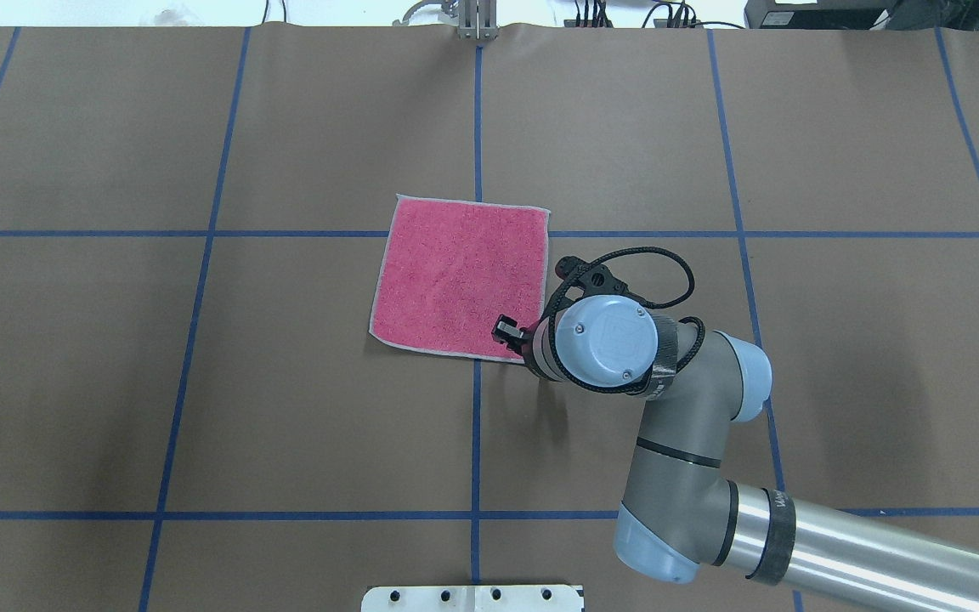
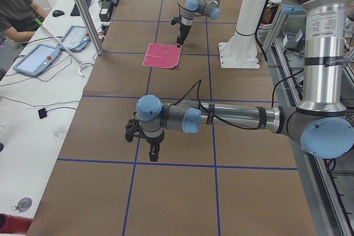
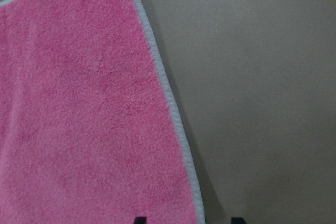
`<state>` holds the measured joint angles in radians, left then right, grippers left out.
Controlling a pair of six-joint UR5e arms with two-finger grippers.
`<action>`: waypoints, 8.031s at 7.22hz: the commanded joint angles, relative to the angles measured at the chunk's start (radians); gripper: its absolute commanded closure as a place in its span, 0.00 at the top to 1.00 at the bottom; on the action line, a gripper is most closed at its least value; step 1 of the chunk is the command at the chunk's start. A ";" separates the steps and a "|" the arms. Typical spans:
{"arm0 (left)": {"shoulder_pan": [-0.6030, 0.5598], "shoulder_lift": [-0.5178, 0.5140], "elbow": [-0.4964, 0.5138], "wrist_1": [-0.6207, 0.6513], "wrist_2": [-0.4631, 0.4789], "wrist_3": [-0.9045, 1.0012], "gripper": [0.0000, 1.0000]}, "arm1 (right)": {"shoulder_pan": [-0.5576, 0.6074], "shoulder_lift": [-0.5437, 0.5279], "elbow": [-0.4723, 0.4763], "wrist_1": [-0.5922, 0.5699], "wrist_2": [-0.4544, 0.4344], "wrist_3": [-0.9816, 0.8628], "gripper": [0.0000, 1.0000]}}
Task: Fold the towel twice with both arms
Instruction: 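Lower the right gripper onto the towel corner and pinch it, then bring the left gripper in to the towel's other near corner, then close the left gripper on the towel corner nearest it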
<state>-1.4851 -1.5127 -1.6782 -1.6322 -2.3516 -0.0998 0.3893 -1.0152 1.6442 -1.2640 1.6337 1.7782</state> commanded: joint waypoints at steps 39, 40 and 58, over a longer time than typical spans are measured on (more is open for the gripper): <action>1.017 -0.583 0.051 -0.457 0.463 -1.887 0.55 | 0.005 -0.144 0.178 -0.008 0.017 -0.006 0.00; 1.020 -0.578 0.055 -0.457 0.463 -1.887 0.52 | 0.005 -0.144 0.178 -0.008 0.017 -0.006 0.00; 1.017 -0.552 -0.079 -0.410 0.364 -1.974 0.00 | 0.008 -0.192 0.275 -0.002 0.058 -0.002 0.00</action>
<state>-0.4675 -2.0763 -1.7251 -2.0478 -1.9799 -2.0487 0.3970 -1.1891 1.8839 -1.2648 1.6742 1.7738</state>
